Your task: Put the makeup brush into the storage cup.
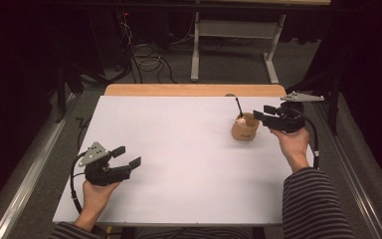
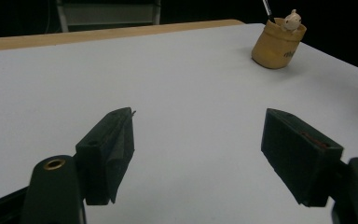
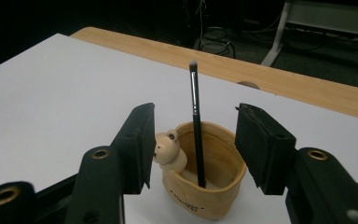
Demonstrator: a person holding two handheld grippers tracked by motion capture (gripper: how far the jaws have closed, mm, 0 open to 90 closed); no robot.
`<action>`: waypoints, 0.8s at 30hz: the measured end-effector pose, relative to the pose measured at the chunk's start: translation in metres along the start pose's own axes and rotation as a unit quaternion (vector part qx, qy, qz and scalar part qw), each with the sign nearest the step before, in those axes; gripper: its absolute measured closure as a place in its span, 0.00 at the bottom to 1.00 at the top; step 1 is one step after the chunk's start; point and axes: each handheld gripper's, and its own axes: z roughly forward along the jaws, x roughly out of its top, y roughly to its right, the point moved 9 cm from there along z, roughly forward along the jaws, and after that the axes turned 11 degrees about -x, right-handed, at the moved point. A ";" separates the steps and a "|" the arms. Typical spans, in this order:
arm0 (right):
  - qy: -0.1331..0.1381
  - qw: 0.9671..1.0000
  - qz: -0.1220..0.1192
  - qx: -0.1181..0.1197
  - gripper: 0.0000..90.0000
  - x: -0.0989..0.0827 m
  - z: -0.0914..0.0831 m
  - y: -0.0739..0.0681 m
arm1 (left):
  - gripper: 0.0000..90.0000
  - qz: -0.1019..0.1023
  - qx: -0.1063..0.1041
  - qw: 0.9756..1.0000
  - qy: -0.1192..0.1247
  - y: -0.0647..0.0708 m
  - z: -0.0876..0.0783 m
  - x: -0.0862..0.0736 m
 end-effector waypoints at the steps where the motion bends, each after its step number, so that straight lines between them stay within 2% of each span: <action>1: 0.004 1.000 0.000 0.000 0.54 0.000 -0.002 0.000 | 0.29 0.000 0.000 1.000 0.000 0.000 0.000 0.000; 7: 0.014 1.000 -0.012 0.010 0.53 0.002 -0.018 -0.007 | 0.29 0.007 0.005 1.000 0.012 0.000 -0.001 0.003; 11: 0.016 0.999 0.000 0.029 0.51 -0.001 -0.027 -0.010 | 0.28 0.008 0.006 1.000 0.016 0.000 -0.001 0.004; 14: 0.018 0.999 -0.002 0.033 0.50 -0.005 -0.031 -0.011 | 0.28 0.006 0.005 1.000 0.017 0.000 0.000 0.004; 18: 0.013 0.999 -0.010 0.033 0.47 -0.011 -0.037 -0.009 | 0.28 0.004 0.006 1.000 0.018 -0.001 0.001 0.004; 24: 0.029 0.999 0.001 0.025 0.42 -0.014 -0.049 -0.005 | 0.28 0.003 0.005 1.000 0.025 0.000 0.001 0.006</action>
